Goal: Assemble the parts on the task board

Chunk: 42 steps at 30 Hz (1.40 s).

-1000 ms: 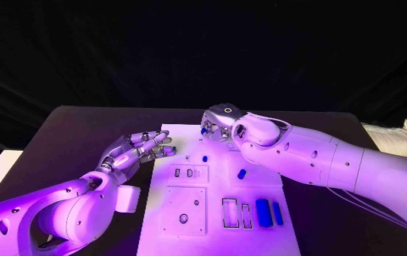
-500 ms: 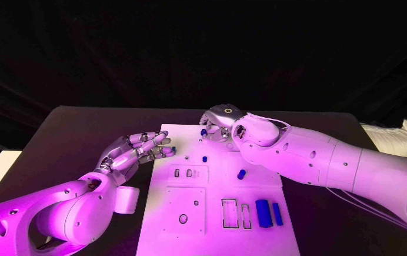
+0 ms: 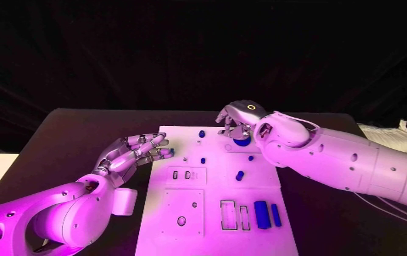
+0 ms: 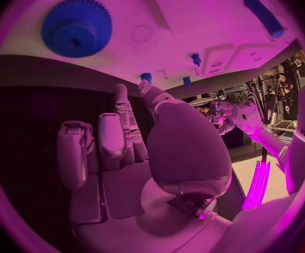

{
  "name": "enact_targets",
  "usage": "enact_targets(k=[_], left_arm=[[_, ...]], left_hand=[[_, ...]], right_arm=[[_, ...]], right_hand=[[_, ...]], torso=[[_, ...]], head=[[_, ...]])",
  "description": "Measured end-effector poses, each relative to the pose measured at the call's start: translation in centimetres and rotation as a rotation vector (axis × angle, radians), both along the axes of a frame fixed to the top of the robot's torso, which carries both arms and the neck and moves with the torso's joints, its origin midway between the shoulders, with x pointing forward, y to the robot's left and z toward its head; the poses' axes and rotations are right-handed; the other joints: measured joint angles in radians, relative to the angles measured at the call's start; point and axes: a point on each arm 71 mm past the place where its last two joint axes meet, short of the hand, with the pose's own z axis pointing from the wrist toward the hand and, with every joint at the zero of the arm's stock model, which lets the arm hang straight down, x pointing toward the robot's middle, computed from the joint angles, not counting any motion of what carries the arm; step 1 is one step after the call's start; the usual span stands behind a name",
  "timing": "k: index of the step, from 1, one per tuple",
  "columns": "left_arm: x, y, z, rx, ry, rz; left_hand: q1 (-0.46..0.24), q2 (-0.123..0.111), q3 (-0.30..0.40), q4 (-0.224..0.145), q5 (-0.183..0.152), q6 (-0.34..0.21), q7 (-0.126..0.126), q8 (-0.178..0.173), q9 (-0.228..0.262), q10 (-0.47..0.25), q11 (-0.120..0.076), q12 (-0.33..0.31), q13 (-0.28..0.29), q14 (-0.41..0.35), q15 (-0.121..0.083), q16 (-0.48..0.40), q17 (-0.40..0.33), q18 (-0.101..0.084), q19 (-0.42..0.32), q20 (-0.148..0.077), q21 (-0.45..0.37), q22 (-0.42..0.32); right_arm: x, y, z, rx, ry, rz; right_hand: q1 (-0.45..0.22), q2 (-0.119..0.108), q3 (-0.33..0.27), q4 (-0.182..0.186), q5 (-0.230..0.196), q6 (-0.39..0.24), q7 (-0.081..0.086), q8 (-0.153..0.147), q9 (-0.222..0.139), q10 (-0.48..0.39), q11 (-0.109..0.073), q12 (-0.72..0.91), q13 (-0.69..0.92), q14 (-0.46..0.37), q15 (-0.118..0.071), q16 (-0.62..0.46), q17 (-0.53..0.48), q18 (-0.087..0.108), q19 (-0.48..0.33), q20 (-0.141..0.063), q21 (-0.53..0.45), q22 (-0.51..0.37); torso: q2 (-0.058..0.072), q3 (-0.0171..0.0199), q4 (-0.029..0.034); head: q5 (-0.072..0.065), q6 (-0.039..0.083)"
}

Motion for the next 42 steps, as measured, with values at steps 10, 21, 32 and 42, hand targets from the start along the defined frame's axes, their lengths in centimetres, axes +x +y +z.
enact_targets(k=[10, 21, 32, 42], left_arm=[[0.1, 0.2, -0.1, 0.001, 0.002, 0.005], [0.2, 0.1, -0.1, 0.0, 0.005, 0.004], [0.3, 0.1, -0.2, -0.001, 0.007, 0.002], [0.3, 0.0, -0.2, -0.002, 0.008, 0.0]], left_hand=[[0.0, 0.0, 0.0, 0.0, 0.0, 0.0, 0.0, 0.0, 0.0, 0.0, 0.0, 0.0, 0.0, 0.0, 0.0, 0.0, 0.0, 0.0, 0.0, 0.0, 0.0, 0.0], [0.0, 0.0, 0.003, -0.003, 0.0, 0.0, 0.0, 0.0, 0.0, 0.0, 0.0, 0.0, 0.0, 0.0, 0.0, 0.0, 0.0, 0.0, 0.0, 0.0, 0.0, 0.0], [0.0, 0.0, 0.003, -0.003, 0.0, 0.0, 0.0, 0.0, 0.0, 0.0, 0.0, 0.0, 0.0, 0.0, 0.0, 0.0, 0.0, 0.0, 0.0, 0.0, 0.0, 0.0], [0.0, 0.0, 0.003, -0.003, 0.0, 0.0, 0.0, 0.0, 0.0, 0.0, 0.0, 0.0, 0.0, 0.0, 0.0, 0.0, 0.001, 0.0, 0.0, 0.0, 0.0, 0.0]], right_arm=[[-1.7, -6.2, 1.0, 0.112, 0.121, -0.132], [-0.7, -7.5, -0.2, 0.125, 0.215, -0.211], [-0.2, -5.8, -1.8, 0.107, 0.258, -0.2], [0.1, -5.6, -2.4, 0.071, 0.25, -0.2]], right_hand=[[0.002, -0.013, -0.17, 0.075, 0.033, -0.025, -0.008, 0.012, -0.004, 0.015, -0.014, 0.835, 0.906, 0.0, -0.017, 0.215, 0.251, -0.033, 0.022, -0.015, 0.063, 0.0], [0.026, 0.0, -0.225, 0.109, 0.075, -0.042, 0.002, 0.035, -0.004, 0.059, 0.0, 1.246, 1.153, -0.002, -0.001, 0.304, 0.252, -0.048, 0.018, -0.004, 0.075, 0.0], [0.034, 0.008, -0.23, 0.11, 0.075, -0.042, 0.002, 0.042, -0.004, 0.059, 0.0, 1.313, 1.153, -0.002, -0.001, 0.316, 0.252, -0.048, 0.022, 0.0, 0.082, 0.0], [0.038, 0.012, -0.231, 0.109, 0.075, -0.042, 0.002, 0.046, -0.004, 0.059, 0.0, 1.324, 1.153, -0.002, -0.001, 0.321, 0.252, -0.048, 0.018, 0.003, 0.082, -0.001]], torso=[[-0.006, 0.0038, -0.0184], [-0.006, 0.0058, -0.0227], [-0.005, 0.005, -0.0214], [-0.006, 0.0039, -0.0215]], head=[[-0.002, 0.01], [-0.007, 0.011], [-0.003, 0.004], [0.0, 0.002]])
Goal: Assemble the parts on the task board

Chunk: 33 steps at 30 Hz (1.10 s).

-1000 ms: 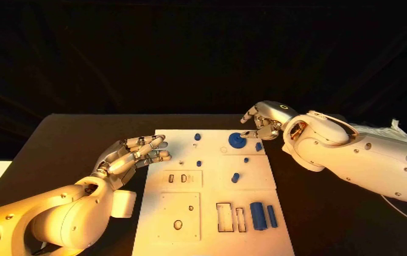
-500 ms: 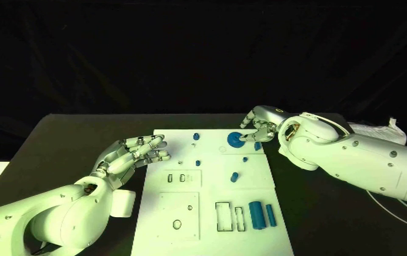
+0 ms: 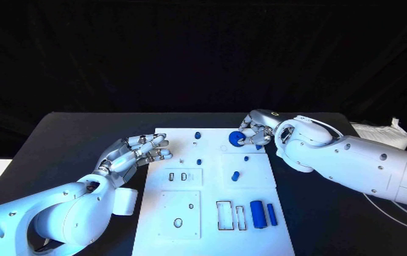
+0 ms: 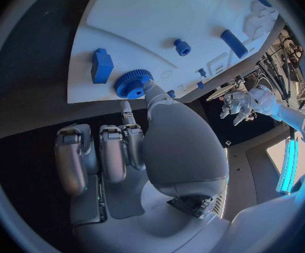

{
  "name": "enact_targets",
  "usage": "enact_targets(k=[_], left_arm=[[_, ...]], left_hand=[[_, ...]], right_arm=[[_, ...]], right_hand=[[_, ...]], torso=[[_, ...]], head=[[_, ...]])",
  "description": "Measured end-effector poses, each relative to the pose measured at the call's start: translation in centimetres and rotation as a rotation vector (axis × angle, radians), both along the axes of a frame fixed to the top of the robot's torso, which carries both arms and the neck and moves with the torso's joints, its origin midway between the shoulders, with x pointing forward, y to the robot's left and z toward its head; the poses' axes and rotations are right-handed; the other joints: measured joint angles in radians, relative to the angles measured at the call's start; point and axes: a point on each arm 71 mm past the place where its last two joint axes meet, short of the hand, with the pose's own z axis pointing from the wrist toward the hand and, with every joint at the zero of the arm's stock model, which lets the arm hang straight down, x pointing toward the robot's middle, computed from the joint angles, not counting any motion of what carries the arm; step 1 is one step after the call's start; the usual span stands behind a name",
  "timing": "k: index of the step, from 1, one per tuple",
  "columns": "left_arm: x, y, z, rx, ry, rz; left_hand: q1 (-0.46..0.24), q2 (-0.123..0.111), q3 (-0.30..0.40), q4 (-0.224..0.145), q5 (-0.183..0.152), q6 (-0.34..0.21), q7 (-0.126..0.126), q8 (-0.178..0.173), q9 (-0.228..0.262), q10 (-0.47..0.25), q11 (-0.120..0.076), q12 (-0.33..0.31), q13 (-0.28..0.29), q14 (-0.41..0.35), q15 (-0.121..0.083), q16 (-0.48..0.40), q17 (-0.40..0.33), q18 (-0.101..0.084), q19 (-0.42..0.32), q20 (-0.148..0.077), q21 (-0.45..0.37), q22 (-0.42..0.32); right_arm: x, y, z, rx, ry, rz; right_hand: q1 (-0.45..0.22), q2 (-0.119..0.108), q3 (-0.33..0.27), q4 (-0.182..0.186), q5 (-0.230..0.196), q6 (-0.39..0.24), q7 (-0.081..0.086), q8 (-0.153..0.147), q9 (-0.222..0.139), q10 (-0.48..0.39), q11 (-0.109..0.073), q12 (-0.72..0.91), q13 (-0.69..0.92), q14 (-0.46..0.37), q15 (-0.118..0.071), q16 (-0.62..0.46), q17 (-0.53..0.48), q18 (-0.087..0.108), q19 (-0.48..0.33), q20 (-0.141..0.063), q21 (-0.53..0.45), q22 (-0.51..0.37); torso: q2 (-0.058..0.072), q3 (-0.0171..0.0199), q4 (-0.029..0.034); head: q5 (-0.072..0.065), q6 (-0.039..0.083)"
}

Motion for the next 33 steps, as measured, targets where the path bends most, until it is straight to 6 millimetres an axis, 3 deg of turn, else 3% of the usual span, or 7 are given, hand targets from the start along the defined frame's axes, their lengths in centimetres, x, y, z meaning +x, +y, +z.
enact_targets(k=[23, 27, 33], left_arm=[[0.0, 0.0, 0.0, 0.0, 0.001, -0.001], [0.0, 0.0, 0.0, 0.0, 0.001, -0.001], [0.0, 0.0, 0.0, 0.0, 0.002, -0.001]], left_hand=[[0.0, 0.0, 0.0, 0.0, 0.0, 0.0, 0.0, 0.0, 0.0, 0.0, 0.0, 0.0, 0.0, 0.0, 0.0, 0.0, 0.0, 0.0, 0.0, 0.0, 0.0, 0.0], [0.0, 0.0, 0.0, 0.0, 0.0, 0.0, 0.0, 0.0, 0.0, 0.0, 0.0, 0.0, 0.0, 0.0, 0.0, 0.0, 0.0, 0.0, 0.0, 0.0, 0.0, 0.0], [0.004, 0.004, 0.003, -0.003, 0.0, 0.0, 0.0, 0.0, 0.0, 0.0, 0.0, 0.0, 0.0, 0.0, 0.0, 0.0, 0.0, 0.0, -0.004, 0.004, 0.0, -0.001]], right_arm=[[0.6, 0.9, -0.3, -0.024, 0.0, 0.011], [0.6, 1.0, -0.3, -0.025, 0.0, 0.014], [0.6, 1.2, -0.3, -0.027, -0.001, 0.019]], right_hand=[[0.004, 0.004, 0.0, 0.0, 0.0, 0.0, 0.0, 0.008, 0.0, 0.0, 0.0, 0.015, 0.0, 0.004, 0.004, 0.004, 0.0, 0.0, 0.0, 0.0, 0.0, 0.0], [0.011, 0.012, 0.0, 0.0, 0.0, 0.012, 0.0, 0.012, 0.001, 0.0, 0.0, 0.019, 0.0, 0.004, 0.004, 0.006, 0.0, 0.0, 0.0, 0.0, 0.005, 0.0], [0.043, 0.05, 0.035, -0.034, -0.005, 0.047, -0.007, 0.02, 0.004, 0.0, 0.0, 0.029, 0.0, 0.004, 0.004, 0.016, 0.0, 0.0, 0.0, 0.0, 0.005, 0.001]], torso=[[0.0, 0.0, 0.0004], [0.0, 0.0, 0.0004], [0.0, 0.0003, 0.0004]], head=[[0.003, -0.004], [0.003, -0.005], [0.003, -0.006]])
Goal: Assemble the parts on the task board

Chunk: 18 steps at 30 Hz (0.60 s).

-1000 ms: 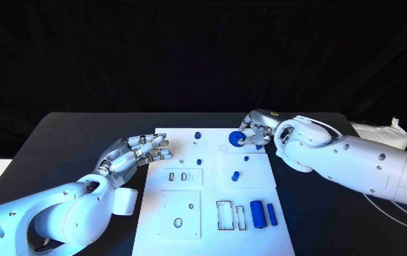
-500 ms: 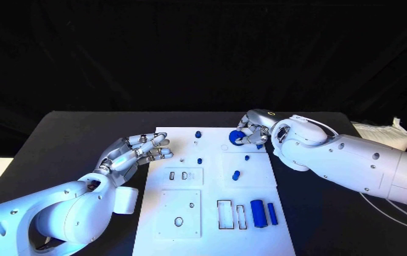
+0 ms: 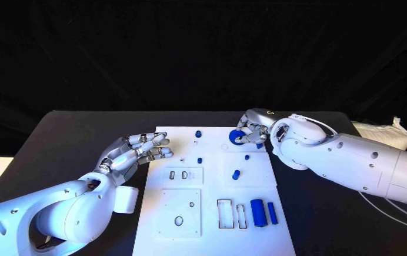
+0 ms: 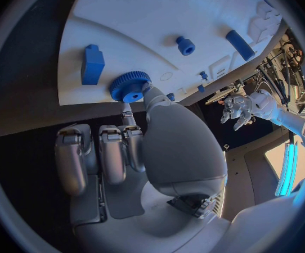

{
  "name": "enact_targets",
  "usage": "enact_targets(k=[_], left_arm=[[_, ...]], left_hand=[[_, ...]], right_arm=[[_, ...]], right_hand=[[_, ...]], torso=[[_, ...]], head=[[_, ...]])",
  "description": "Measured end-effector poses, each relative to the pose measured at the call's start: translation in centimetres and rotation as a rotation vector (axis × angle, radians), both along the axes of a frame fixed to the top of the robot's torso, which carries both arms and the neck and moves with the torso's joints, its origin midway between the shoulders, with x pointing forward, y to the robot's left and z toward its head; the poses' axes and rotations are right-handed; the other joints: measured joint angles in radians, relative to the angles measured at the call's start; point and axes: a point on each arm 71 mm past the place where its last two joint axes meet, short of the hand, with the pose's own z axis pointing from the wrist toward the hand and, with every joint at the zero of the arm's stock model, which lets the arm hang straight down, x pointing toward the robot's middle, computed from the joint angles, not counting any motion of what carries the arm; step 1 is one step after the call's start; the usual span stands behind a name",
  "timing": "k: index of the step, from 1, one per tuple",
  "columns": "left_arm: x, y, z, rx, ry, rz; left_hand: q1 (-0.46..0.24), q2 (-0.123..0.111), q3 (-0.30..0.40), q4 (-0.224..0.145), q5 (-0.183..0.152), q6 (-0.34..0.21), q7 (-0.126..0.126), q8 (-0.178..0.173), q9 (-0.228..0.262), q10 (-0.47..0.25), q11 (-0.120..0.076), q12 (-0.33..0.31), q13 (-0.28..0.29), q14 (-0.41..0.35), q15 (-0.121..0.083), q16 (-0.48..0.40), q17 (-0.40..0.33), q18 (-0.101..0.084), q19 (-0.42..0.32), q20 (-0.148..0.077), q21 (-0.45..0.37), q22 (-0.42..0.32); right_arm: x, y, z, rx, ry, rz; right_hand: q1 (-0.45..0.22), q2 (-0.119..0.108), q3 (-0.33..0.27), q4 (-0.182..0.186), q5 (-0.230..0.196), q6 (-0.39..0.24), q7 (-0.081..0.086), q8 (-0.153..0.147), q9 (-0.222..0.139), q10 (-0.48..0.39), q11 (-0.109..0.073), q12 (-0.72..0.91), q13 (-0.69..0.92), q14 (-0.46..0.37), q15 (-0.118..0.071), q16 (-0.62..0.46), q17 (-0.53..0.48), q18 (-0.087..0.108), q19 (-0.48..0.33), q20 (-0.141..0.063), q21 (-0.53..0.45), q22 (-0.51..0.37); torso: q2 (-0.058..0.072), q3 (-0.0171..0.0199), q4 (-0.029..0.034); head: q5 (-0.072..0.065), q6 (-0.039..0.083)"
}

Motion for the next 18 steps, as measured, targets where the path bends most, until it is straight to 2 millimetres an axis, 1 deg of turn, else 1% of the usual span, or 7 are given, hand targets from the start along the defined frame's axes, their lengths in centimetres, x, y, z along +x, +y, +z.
enact_targets(k=[3, 6, 7, 10, 13, 15, 18], left_arm=[[0.0, 0.0, 0.0, 0.0, 0.0, 0.0], [0.0, 0.0, 0.0, 0.0, 0.0, 0.0], [0.0, 0.0, 0.0, 0.0, 0.0, 0.0], [0.0, 0.0, 0.0, 0.0, 0.001, 0.0], [0.0, 0.0, 0.0, 0.0, 0.001, 0.0], [0.0, 0.0, 0.0, 0.0, 0.001, -0.001], [0.0, -0.1, 0.0, -0.001, 0.001, -0.002]], left_hand=[[0.002, 0.002, 0.0, 0.0, 0.0, 0.0, 0.0, 0.0, 0.0, 0.0, 0.0, 0.0, 0.0, 0.0, 0.0, -0.002, 0.001, 0.0, 0.0, 0.0, 0.0, 0.0], [0.003, 0.003, 0.0, 0.0, 0.0, 0.0, 0.0, 0.0, 0.0, 0.0, 0.0, 0.0, 0.0, 0.0, 0.0, -0.004, 0.001, 0.0, 0.0, 0.0, 0.0, 0.0], [0.003, 0.003, 0.0, 0.0, 0.0, 0.0, 0.0, 0.0, 0.0, 0.0, 0.0, 0.0, 0.0, 0.0, 0.0, -0.004, 0.0, 0.0, 0.0, 0.0, 0.0, 0.0], [0.003, 0.003, 0.0, 0.0, 0.0, 0.0, 0.0, 0.0, 0.0, 0.0, 0.0, 0.0, 0.0, 0.0, 0.0, -0.004, 0.0, 0.0, 0.0, 0.0, 0.0, 0.0], [0.003, 0.003, 0.003, -0.003, 0.0, 0.0, 0.0, 0.0, 0.0, 0.0, 0.0, 0.0, 0.0, 0.0, 0.0, -0.004, 0.002, 0.0, 0.0, 0.0, 0.0, 0.0], [0.008, 0.008, 0.003, -0.003, 0.0, 0.0, 0.0, 0.0, 0.0, 0.0, 0.0, 0.0, 0.0, 0.0, 0.0, -0.004, 0.002, 0.0, 0.0, 0.0, 0.0, 0.0], [0.008, 0.008, 0.006, -0.006, 0.0, 0.0, 0.0, 0.0, 0.0, 0.0, 0.0, 0.0, 0.0, 0.0, 0.0, -0.004, 0.002, 0.0, 0.0, 0.0, 0.0, 0.0]], right_arm=[[0.0, 0.1, 0.2, -0.002, -0.006, 0.004], [0.0, 0.2, 0.3, -0.005, -0.017, 0.008], [-0.1, 0.3, 0.3, -0.006, -0.02, 0.009], [-0.2, 0.4, 0.4, -0.007, -0.036, 0.016], [-0.4, 0.8, 0.3, -0.004, -0.052, 0.027], [-0.7, 1.2, 0.3, 0.001, -0.064, 0.041], [-1.2, 2.3, 0.6, 0.012, -0.086, 0.071]], right_hand=[[0.024, 0.02, 0.038, -0.028, -0.014, 0.01, 0.0, 0.0, 0.0, 0.004, -0.007, 0.012, 0.0, -0.004, -0.004, 0.0, 0.0, 0.0, 0.0, 0.0, 0.0, 0.0], [0.035, 0.018, 0.072, -0.056, -0.023, 0.01, 0.001, 0.0, -0.001, 0.0, -0.014, 0.03, 0.0, -0.002, -0.013, 0.0, 0.0, 0.0, 0.004, -0.005, 0.0, 0.0], [0.036, 0.019, 0.073, -0.055, -0.023, 0.011, 0.001, 0.0, -0.001, 0.002, -0.016, 0.035, 0.0, -0.002, -0.013, 0.0, 0.0, 0.0, 0.001, -0.007, 0.0, 0.0], [0.036, 0.019, 0.103, -0.078, -0.025, 0.011, 0.001, 0.0, -0.003, 0.004, -0.018, 0.049, 0.0, -0.002, -0.013, 0.005, 0.0, 0.0, 0.002, -0.01, 0.0, 0.0], [0.037, 0.018, 0.109, -0.083, -0.018, 0.011, 0.001, 0.0, -0.003, 0.0, -0.021, 0.049, 0.0, -0.004, -0.015, 0.005, 0.0, 0.0, 0.004, -0.011, 0.0, 0.0], [0.038, 0.02, 0.111, -0.081, -0.016, 0.011, 0.001, 0.0, -0.003, 0.0, -0.021, 0.049, 0.0, -0.005, -0.017, 0.005, 0.0, 0.0, 0.0, -0.015, 0.0, 0.0], [0.034, 0.024, 0.115, -0.08, -0.016, 0.011, 0.001, 0.0, -0.003, 0.0, -0.021, 0.049, 0.0, -0.003, -0.019, 0.005, 0.001, 0.0, 0.0, -0.015, 0.0, 0.0]], torso=[[0.0, 0.0, 0.0], [0.0, 0.0003, 0.0], [0.0, 0.0003, 0.0], [0.0, 0.001, -0.0001], [0.0, 0.0009, 0.0], [0.0, 0.0009, 0.0], [0.0, 0.001, 0.0006]], head=[[0.0, -0.001], [0.001, -0.001], [0.001, -0.001], [0.002, -0.001], [0.002, 0.0], [0.003, 0.001], [0.004, 0.002]])
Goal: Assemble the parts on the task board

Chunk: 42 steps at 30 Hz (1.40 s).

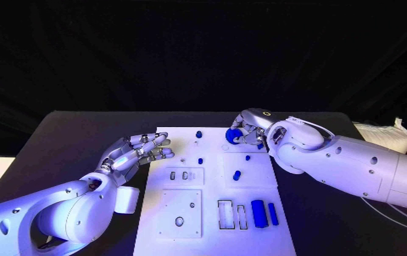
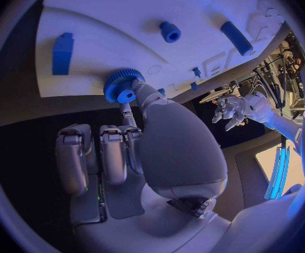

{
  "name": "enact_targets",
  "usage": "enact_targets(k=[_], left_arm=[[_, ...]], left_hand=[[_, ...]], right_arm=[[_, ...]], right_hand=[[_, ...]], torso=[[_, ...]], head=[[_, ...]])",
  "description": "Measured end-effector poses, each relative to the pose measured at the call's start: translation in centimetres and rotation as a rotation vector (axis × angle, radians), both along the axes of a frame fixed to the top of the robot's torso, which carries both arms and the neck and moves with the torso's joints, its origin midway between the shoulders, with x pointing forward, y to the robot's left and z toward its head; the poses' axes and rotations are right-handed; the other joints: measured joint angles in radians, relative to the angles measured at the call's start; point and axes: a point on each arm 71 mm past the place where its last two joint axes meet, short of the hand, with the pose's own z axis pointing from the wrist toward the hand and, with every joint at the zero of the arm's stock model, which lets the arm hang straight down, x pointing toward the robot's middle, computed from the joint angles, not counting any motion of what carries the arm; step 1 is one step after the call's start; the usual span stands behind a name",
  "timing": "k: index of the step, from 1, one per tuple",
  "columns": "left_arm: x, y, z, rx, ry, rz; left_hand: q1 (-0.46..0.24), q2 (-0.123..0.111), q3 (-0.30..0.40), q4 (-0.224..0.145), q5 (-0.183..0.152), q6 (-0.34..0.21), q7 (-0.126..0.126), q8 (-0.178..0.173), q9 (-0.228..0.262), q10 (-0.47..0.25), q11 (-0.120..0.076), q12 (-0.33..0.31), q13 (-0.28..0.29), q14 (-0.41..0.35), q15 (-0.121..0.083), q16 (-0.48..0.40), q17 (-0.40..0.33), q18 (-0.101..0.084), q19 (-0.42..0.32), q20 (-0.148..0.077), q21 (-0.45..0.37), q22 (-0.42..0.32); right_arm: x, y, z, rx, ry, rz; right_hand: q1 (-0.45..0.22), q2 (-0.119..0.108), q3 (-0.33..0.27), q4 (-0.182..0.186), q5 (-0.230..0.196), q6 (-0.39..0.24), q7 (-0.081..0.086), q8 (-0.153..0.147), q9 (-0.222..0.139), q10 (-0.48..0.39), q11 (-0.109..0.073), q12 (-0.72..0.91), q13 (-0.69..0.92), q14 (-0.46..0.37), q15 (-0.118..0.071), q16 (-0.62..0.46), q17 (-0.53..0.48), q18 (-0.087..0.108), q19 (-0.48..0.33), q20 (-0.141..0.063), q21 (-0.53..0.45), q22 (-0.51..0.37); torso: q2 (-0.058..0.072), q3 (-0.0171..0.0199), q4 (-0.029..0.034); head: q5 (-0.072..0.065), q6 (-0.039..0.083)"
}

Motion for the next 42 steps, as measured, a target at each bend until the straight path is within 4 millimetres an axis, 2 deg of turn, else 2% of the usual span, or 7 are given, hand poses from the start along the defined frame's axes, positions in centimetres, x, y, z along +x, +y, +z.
enact_targets(k=[7, 12, 22, 30, 42], left_arm=[[0.0, -0.1, 0.0, -0.001, 0.0, -0.002], [0.0, -0.1, 0.0, -0.001, 0.0, -0.003], [0.0, -0.2, 0.0, -0.003, 0.001, -0.005], [0.0, -0.4, 0.0, -0.004, 0.0, -0.009], [0.0, -0.4, 0.0, -0.004, 0.0, -0.008]], left_hand=[[0.0, 0.0, 0.0, 0.0, 0.0, 0.0, 0.0, 0.0, 0.0, 0.0, 0.0, 0.0, 0.0, 0.0, 0.0, 0.0, 0.0, 0.0, 0.0, 0.0, 0.0, 0.0], [0.0, 0.0, 0.0, 0.0, 0.0, -0.003, -0.003, 0.0, 0.0, 0.0, 0.0, 0.0, 0.0, 0.0, 0.0, 0.0, 0.001, 0.0, 0.0, 0.0, 0.0, 0.0], [0.0, 0.0, 0.0, 0.0, 0.0, -0.003, -0.003, 0.0, 0.0, 0.0, 0.0, 0.0, 0.0, 0.0, 0.0, 0.0, 0.001, 0.0, 0.0, 0.0, 0.0, 0.0], [0.0, 0.0, 0.004, -0.004, 0.0, -0.003, -0.003, 0.0, 0.0, -0.004, 0.004, 0.0, 0.0, 0.0, 0.0, 0.0, 0.001, 0.0, 0.0, 0.0, 0.0, 0.0], [0.0, 0.0, 0.004, -0.004, 0.0, -0.003, -0.003, 0.0, 0.0, -0.004, 0.004, 0.0, 0.0, 0.0, 0.0, 0.0, 0.001, 0.0, 0.0, 0.0, 0.0, 0.0]], right_arm=[[-1.1, 3.5, 1.0, 0.017, -0.067, 0.087], [-1.8, 5.9, 1.5, 0.017, -0.108, 0.144], [-2.1, 9.5, 0.5, -0.006, -0.113, 0.21], [-1.8, 10.5, -0.7, -0.027, -0.089, 0.219], [-0.9, 10.9, -0.9, -0.05, -0.085, 0.206]], right_hand=[[-0.013, 0.013, 0.003, -0.003, 0.0, 0.0, 0.0, 0.0, 0.0, 0.0, 0.0, 0.0, 0.0, 0.001, -0.001, 0.0, 0.0, 0.0, 0.0, 0.0, 0.0, 0.0], [-0.027, 0.013, 0.004, -0.004, -0.007, 0.0, 0.0, 0.0, 0.0, 0.0, 0.0, 0.0, 0.0, 0.001, -0.001, 0.0, 0.0, 0.0, 0.0, 0.0, 0.0, 0.0], [-0.034, 0.009, 0.01, -0.004, -0.011, 0.0, 0.0, 0.0, 0.0, 0.0, 0.0, 0.0, 0.0, 0.001, -0.001, 0.003, 0.0, 0.0, 0.0, 0.0, 0.0, 0.0], [-0.039, 0.003, 0.011, -0.003, -0.014, 0.0, 0.0, -0.001, 0.0, 0.0, 0.0, 0.0, 0.001, 0.001, -0.001, 0.003, 0.0, 0.0, 0.0, 0.0, 0.0, 0.0], [-0.059, -0.004, 0.015, -0.007, -0.017, 0.001, 0.0, -0.011, 0.0, 0.0, 0.0, 0.0, 0.001, 0.001, -0.001, 0.003, 0.0, 0.0, 0.0, 0.0, 0.0, 0.0]], torso=[[0.0, -0.001, 0.0006], [0.0, -0.0017, 0.0013], [0.001, -0.0018, 0.0008], [0.001, -0.0004, 0.0033], [0.001, -0.0004, 0.0041]], head=[[0.004, 0.003], [0.007, 0.001], [0.012, -0.001], [0.016, -0.005], [0.013, -0.006]])
